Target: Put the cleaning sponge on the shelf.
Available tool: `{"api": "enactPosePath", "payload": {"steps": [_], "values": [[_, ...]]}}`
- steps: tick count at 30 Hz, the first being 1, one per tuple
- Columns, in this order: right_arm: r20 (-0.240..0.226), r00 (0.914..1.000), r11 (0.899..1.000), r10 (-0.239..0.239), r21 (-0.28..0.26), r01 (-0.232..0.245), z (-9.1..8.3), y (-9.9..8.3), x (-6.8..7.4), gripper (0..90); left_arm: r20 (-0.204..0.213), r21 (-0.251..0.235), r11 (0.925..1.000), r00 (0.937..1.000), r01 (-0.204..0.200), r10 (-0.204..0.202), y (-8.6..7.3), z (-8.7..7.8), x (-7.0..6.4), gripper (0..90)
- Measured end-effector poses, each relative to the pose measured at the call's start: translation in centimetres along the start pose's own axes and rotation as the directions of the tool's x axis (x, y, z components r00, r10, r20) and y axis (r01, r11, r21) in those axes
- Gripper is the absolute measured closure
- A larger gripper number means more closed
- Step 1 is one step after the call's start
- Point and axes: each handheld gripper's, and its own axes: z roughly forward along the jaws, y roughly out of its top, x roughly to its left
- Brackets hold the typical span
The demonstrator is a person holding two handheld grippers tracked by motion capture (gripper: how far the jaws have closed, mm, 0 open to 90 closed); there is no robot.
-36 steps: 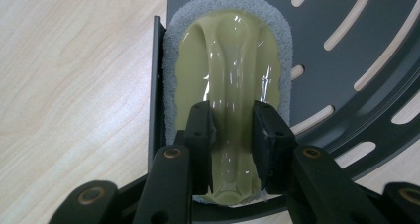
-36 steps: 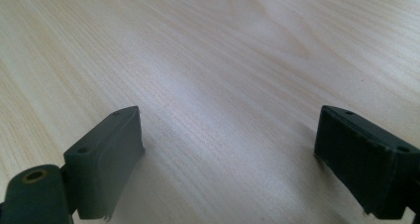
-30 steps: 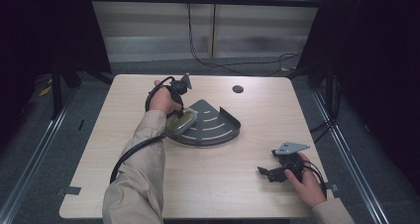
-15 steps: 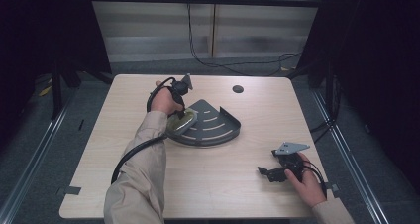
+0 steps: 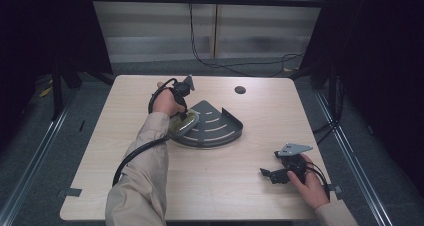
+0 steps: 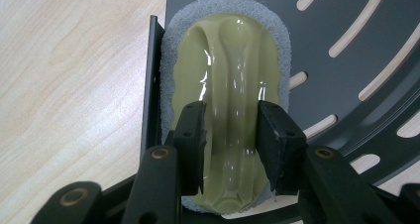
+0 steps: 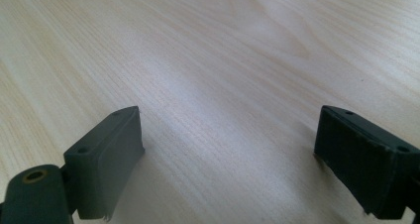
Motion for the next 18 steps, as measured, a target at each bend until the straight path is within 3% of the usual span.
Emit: {"api": "enactPosePath", "payload": {"steps": [9, 17, 18], "values": [[0.0, 1.0, 1.0, 0.0, 0.0, 0.0, 0.0, 0.0, 0.0, 10.7, -0.008, -0.006, 1.0, 0.9999, 0.007, -0.007, 0.04, 0.09, -0.02, 60.2], [0.0, 1.0, 1.0, 0.0, 0.0, 0.0, 0.0, 0.0, 0.0, 10.7, -0.022, -0.019, 0.9995, 0.9995, 0.024, -0.024, -0.04, 0.32, 0.02, 42.5], [0.0, 1.0, 1.0, 0.0, 0.0, 0.0, 0.0, 0.0, 0.0, 10.8, -0.026, -0.031, 0.9983, 0.9984, 0.049, -0.05, -0.09, 0.36, -0.03, 39.8]]}}
